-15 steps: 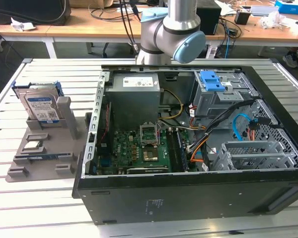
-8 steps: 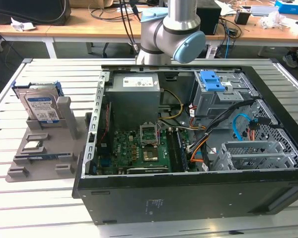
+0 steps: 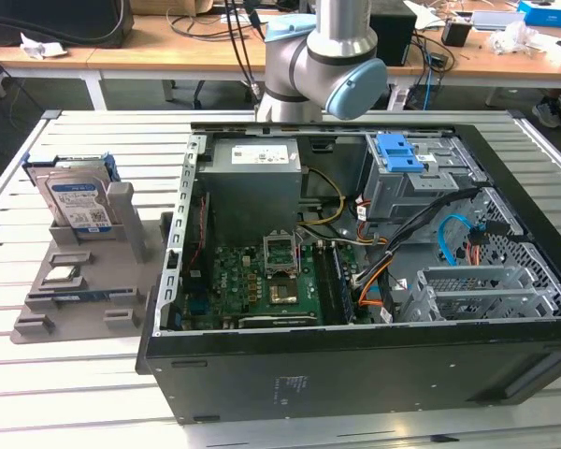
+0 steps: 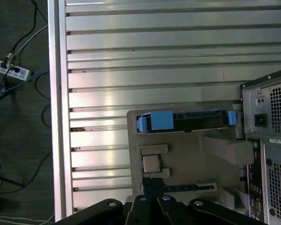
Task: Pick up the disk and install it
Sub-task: 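Pick up the disk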
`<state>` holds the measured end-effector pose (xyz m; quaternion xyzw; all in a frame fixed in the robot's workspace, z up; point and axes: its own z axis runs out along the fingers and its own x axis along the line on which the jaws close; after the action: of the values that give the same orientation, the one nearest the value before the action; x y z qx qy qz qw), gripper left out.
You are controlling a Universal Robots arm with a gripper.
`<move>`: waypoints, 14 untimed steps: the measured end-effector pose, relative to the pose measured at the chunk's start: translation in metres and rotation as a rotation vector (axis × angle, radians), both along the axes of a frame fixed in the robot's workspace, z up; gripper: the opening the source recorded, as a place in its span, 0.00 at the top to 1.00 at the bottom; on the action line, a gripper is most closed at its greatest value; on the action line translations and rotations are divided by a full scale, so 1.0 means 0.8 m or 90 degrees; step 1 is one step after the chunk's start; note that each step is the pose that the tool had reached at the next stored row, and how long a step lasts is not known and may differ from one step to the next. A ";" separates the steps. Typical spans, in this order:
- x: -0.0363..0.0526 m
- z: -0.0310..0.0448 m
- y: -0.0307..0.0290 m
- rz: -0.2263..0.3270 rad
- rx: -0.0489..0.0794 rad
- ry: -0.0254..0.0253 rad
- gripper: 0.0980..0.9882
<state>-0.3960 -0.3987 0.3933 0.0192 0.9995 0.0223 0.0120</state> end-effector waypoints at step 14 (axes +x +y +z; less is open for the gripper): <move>0.000 0.0000 0.0000 0.210 0.000 0.0000 0.99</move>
<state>-0.3959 -0.3987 0.3933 -0.1449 0.9891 0.0240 0.0082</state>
